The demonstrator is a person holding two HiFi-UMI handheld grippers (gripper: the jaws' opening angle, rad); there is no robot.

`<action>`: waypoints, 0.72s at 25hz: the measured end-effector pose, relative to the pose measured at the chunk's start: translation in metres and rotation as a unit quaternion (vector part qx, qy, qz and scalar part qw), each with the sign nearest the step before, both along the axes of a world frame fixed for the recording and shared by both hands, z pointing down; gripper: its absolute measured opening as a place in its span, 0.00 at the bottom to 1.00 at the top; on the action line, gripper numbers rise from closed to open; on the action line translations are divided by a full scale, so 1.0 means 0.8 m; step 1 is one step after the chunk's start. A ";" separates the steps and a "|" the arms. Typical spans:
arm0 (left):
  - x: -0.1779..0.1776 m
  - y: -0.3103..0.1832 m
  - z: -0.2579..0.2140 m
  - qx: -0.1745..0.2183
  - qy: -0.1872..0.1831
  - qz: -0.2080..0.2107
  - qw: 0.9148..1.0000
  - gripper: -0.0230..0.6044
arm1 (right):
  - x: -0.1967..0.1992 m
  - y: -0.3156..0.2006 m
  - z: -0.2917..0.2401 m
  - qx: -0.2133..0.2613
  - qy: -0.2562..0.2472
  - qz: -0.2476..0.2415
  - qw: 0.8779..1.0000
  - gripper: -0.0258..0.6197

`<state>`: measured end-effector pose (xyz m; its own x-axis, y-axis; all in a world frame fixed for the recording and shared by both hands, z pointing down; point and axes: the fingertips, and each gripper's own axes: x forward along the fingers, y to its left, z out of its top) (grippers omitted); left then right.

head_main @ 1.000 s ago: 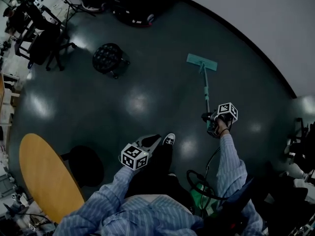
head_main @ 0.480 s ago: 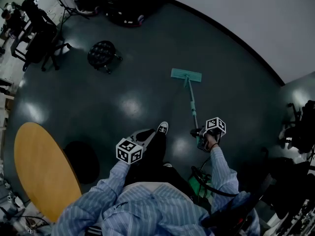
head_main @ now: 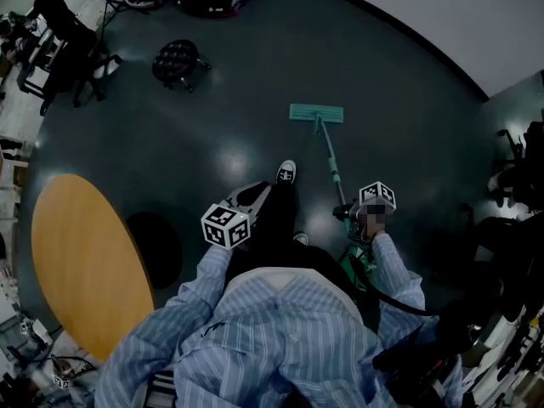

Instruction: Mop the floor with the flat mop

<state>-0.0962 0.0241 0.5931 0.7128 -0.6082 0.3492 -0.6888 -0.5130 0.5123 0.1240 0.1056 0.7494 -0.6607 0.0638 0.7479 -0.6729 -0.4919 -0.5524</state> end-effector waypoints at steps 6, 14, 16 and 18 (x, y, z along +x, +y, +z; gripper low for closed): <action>-0.015 0.059 -0.005 0.020 0.009 -0.014 1.000 0.09 | 0.006 0.116 -0.005 -0.008 0.000 -0.017 1.000 0.16; 0.018 0.137 -0.014 0.045 -0.030 0.056 0.997 0.09 | 0.027 0.240 -0.023 -0.019 0.003 -0.042 0.999 0.16; 0.022 0.143 -0.021 0.057 -0.048 0.070 0.995 0.09 | 0.031 0.257 -0.029 -0.022 0.001 -0.043 0.999 0.16; 0.025 0.142 -0.026 0.063 -0.054 0.079 0.993 0.09 | 0.032 0.271 -0.036 -0.026 0.001 -0.040 0.999 0.16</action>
<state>-0.0761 0.1378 0.5725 0.7655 -0.5349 0.3576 -0.6418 -0.6745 0.3650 0.1499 0.3226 0.7206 -0.6503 0.1546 0.7438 -0.7123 -0.4645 -0.5262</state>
